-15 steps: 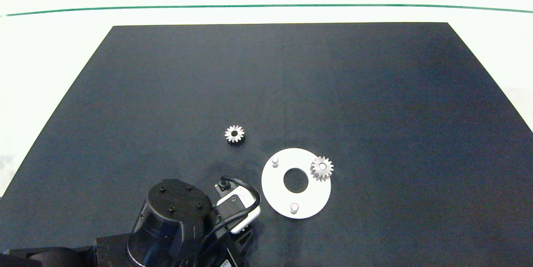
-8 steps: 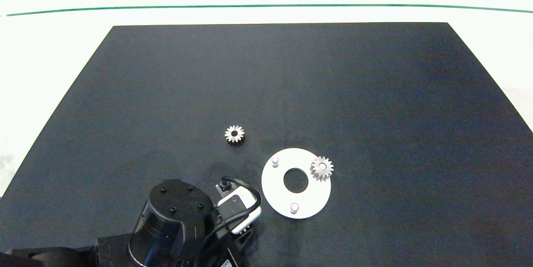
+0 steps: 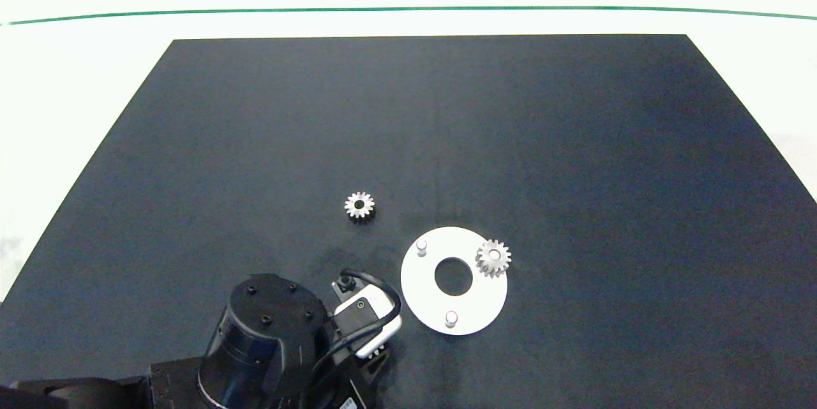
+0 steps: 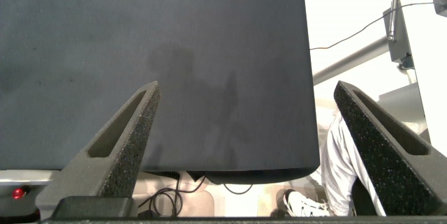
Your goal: Install three planetary gears onto the carrier pins
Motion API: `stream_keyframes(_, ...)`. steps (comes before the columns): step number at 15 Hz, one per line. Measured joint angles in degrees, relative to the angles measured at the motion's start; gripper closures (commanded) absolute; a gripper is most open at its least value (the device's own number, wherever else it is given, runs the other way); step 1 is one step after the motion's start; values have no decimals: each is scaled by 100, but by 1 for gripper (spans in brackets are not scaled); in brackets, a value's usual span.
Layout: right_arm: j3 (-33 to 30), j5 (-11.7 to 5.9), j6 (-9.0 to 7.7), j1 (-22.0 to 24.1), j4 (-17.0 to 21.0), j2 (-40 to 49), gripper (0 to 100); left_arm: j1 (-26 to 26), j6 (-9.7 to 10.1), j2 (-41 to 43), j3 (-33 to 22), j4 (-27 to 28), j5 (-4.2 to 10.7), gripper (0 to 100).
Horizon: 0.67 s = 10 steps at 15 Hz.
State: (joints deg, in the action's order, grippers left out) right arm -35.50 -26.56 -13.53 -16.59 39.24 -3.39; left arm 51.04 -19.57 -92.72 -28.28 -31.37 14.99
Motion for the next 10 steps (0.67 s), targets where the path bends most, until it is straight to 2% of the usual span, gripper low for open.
stream_keyframes(2,0,0,0,0,0,0,0,11,6,17,-2,9,0,90)
stream_keyframes(8,-27,0,0,0,2,-2,0,149,9,195,-165,69,29,90)
stream_keyframes(10,-27,0,-7,2,6,-5,0,325,6,243,-274,229,195,90)
